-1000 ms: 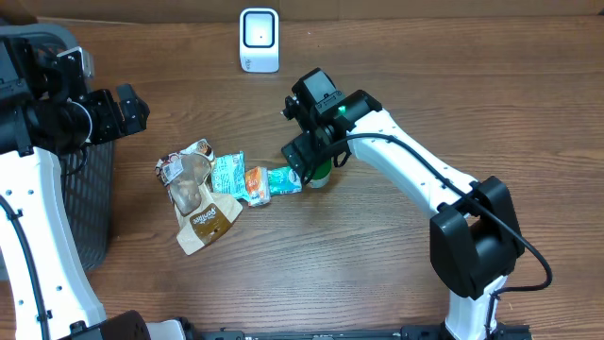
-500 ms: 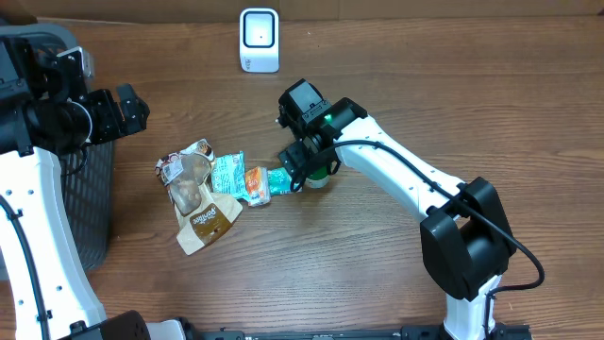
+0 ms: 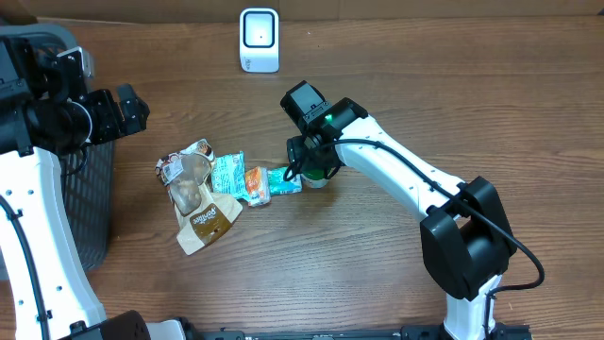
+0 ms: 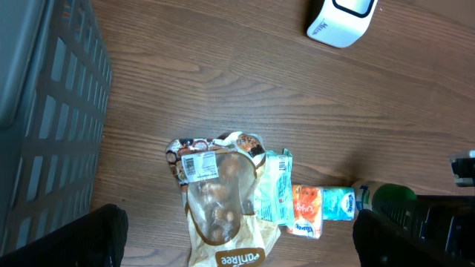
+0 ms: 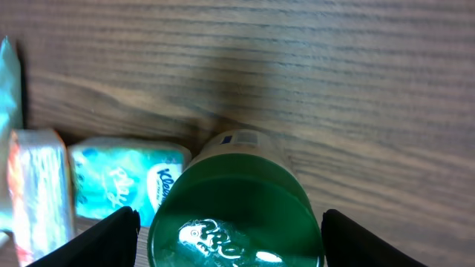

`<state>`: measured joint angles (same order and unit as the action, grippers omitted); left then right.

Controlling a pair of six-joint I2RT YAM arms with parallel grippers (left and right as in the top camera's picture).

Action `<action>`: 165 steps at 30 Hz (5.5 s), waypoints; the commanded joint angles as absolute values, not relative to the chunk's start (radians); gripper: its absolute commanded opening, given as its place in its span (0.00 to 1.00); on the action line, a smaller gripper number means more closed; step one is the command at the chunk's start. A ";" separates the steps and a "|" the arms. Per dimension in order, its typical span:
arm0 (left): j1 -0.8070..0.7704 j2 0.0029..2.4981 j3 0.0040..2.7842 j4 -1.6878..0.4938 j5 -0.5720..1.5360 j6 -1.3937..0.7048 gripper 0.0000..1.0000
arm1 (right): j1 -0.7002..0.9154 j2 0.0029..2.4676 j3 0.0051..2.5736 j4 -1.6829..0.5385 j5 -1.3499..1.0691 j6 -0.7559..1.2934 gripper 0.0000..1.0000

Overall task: Scan the item barcode
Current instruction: 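Lower the right gripper and grasp the green-capped jar, then carry the jar to the scanner and hold it in front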

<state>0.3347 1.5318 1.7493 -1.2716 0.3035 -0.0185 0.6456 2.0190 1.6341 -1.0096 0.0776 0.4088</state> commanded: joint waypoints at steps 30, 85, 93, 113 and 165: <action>0.334 1.530 1.762 -1.271 0.304 -0.003 1.00 | 0.604 2.022 1.707 -1.098 0.059 0.060 0.26; 0.334 1.530 1.762 -1.271 0.304 -0.003 1.00 | 0.537 2.023 1.674 -1.138 -0.145 0.227 0.98; 0.334 1.530 1.762 -1.271 0.304 -0.003 0.99 | 0.545 2.024 1.642 -1.126 -0.140 0.094 0.88; 0.334 1.530 1.762 -1.271 0.304 -0.003 0.99 | 0.575 2.025 1.573 -1.051 -0.105 0.056 0.66; 0.334 1.530 1.762 -1.271 0.304 -0.003 1.00 | 0.189 1.783 1.814 -0.883 -1.091 0.093 0.28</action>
